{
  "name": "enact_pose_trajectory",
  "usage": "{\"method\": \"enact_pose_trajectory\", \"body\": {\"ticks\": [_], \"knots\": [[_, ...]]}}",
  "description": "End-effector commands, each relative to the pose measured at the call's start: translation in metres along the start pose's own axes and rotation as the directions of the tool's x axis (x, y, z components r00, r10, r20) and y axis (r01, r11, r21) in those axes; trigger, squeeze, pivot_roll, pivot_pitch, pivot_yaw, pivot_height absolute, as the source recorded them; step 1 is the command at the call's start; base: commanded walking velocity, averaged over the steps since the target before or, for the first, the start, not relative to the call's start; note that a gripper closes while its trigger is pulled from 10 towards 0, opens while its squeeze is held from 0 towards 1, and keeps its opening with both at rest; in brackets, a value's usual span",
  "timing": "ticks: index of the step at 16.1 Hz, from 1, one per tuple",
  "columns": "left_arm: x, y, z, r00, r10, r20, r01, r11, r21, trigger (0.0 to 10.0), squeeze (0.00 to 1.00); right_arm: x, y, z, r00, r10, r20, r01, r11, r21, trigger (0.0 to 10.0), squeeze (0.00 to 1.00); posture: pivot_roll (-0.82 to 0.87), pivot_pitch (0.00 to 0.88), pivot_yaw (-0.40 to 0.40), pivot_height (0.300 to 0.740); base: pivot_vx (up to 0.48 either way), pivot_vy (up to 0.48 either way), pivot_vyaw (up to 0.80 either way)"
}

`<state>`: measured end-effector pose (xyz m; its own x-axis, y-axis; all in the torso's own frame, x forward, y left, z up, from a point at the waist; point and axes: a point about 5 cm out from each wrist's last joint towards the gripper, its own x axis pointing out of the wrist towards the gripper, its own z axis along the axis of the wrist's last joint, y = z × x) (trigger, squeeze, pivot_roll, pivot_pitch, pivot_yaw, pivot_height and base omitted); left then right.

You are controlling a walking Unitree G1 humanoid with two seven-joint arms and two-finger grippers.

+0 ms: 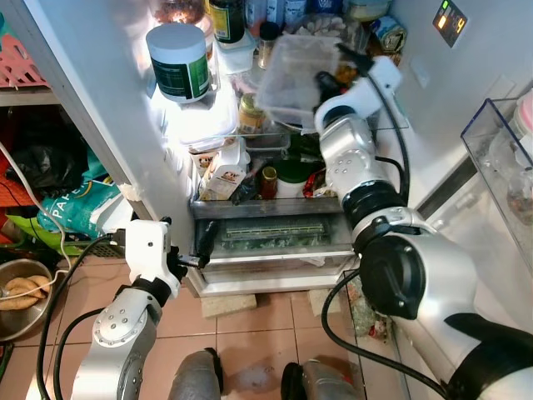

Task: Restocking fridge

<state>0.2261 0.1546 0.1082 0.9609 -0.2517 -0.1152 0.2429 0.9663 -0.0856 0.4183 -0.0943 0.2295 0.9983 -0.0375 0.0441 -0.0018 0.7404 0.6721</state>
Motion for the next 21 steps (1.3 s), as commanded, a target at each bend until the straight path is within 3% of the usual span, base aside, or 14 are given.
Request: {"method": "enact_pose_trajectory", "body": {"ticks": [1, 7, 8, 9, 12, 14, 15, 21], "knots": [[-0.001, -0.002, 0.002, 1.0, -0.004, -0.002, 0.004, 1.0, 0.004, 10.0, 0.0, 0.002, 0.003, 0.006, 1.0, -0.025, 0.017, 0.025, 1.0, 0.007, 10.0, 0.0, 0.2, 0.179, -0.025, 0.74, 0.0, 0.0, 0.0], [0.001, -0.003, 0.002, 1.0, -0.006, -0.002, 0.006, 1.0, 0.006, 10.0, 0.0, 0.0, 0.007, -0.003, 1.0, -0.029, -0.005, 0.029, 0.999, 0.04, 10.0, 0.0, 0.2, 0.175, -0.027, 0.74, 0.0, 0.0, 0.0], [0.002, -0.002, 0.002, 1.0, -0.005, -0.001, 0.005, 1.0, 0.007, 10.0, 0.0, 0.0, 0.01, -0.005, 1.0, -0.02, -0.009, 0.021, 0.998, 0.052, 10.0, 0.04, 0.2, 0.173, -0.028, 0.74, 0.0, 0.0, 0.0], [0.002, -0.002, 0.002, 1.0, -0.004, 0.0, 0.004, 1.0, 0.007, 10.0, 0.0, -0.001, 0.014, -0.006, 1.0, -0.016, -0.012, 0.017, 0.999, 0.052, 10.0, 0.31, 0.2, 0.173, -0.029, 0.74, 0.0, 0.0, 0.0], [0.002, -0.003, 0.002, 1.0, -0.001, 0.001, 0.001, 1.0, 0.005, 10.0, 0.0, -0.001, 0.023, -0.008, 1.0, -0.003, -0.019, 0.004, 0.997, 0.072, 10.0, 0.24, 0.2, 0.171, -0.034, 0.74, 0.0, 0.0, 0.0], [0.001, -0.005, 0.001, 1.0, 0.002, 0.002, -0.002, 1.0, 0.003, 10.0, 0.0, -0.001, 0.026, -0.009, 1.0, -0.005, -0.02, 0.007, 0.995, 0.099, 10.0, 0.05, 0.2, 0.172, -0.037, 0.74, 0.0, 0.0, 0.0], [-0.001, -0.006, 0.002, 1.0, 0.006, 0.004, -0.006, 1.0, 0.0, 10.0, 0.0, -0.001, 0.028, -0.007, 1.0, -0.007, -0.016, 0.009, 0.993, 0.114, 10.0, 0.02, 0.21, 0.177, -0.04, 0.74, 0.0, 0.0, 0.0], [-0.014, -0.01, 0.004, 0.999, 0.048, 0.011, -0.048, 0.999, -0.023, 10.0, 0.0, 0.0, 0.032, -0.003, 1.0, -0.014, -0.009, 0.016, 0.989, 0.144, 10.0, 0.0, 0.22, 0.231, -0.069, 0.74, 0.0, 0.0, 0.0]]}}
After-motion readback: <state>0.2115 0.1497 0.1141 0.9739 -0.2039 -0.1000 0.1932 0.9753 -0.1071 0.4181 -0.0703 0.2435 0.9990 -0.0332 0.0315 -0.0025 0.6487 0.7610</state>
